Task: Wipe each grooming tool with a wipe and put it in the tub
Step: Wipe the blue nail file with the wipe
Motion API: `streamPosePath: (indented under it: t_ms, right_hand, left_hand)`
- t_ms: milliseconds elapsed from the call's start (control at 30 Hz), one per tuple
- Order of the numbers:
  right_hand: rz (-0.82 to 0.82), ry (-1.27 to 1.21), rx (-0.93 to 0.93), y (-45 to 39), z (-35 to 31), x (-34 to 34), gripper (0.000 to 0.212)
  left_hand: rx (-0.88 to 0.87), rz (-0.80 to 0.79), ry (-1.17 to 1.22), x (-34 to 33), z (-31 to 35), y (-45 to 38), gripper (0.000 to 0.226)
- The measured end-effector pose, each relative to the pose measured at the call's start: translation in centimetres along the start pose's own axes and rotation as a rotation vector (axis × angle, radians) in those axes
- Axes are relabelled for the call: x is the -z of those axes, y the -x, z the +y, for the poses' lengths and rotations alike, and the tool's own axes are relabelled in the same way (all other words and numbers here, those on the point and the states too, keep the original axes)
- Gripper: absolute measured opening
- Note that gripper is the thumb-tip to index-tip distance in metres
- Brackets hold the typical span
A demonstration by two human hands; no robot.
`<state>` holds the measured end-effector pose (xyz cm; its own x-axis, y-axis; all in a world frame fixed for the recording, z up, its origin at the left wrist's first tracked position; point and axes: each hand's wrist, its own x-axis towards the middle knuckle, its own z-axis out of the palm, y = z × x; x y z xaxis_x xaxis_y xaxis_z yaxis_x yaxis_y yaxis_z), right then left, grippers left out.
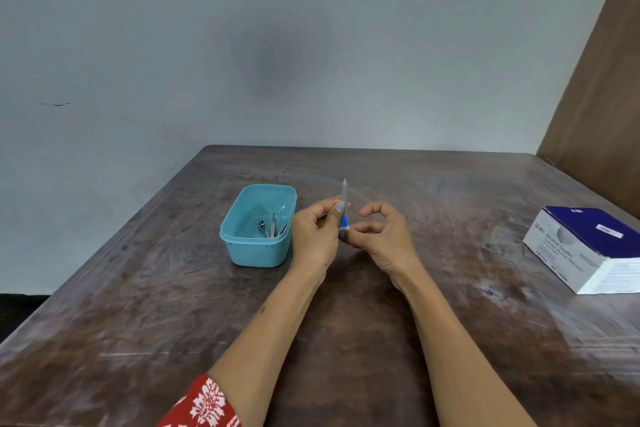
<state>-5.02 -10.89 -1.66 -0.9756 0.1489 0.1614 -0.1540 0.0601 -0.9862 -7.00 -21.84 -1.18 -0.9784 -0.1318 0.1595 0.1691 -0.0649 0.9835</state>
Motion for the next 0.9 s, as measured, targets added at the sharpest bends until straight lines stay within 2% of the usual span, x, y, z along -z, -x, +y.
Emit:
streamPosePath:
  t_ms: [167, 500, 667, 833, 900]
  right_hand:
    - [0.069, -0.065, 0.054, 0.0, -0.12, 0.03, 0.04]
    - [0.072, -0.003, 0.059, -0.19, 0.07, 0.1, 0.042]
    - [-0.005, 0.084, 0.022, -0.1, 0.12, 0.07, 0.039]
    - [0.04, 0.003, 0.067, -0.07, -0.27, 0.07, 0.04]
    - [0.023, 0.053, 0.058, -0.12, -0.15, 0.05, 0.039]
  left_hand:
    - [0.013, -0.022, 0.018, -0.13, 0.07, 0.18, 0.021]
    - [-0.021, -0.032, 0.007, -0.02, 0.05, 0.16, 0.024]
    - [-0.025, -0.02, -0.009, 0.21, 0.19, 0.01, 0.024]
    - [-0.023, -0.046, -0.013, 0.1, 0.33, 0.19, 0.021]
    - [-0.031, -0.04, -0.02, 0.1, 0.4, 0.18, 0.018]
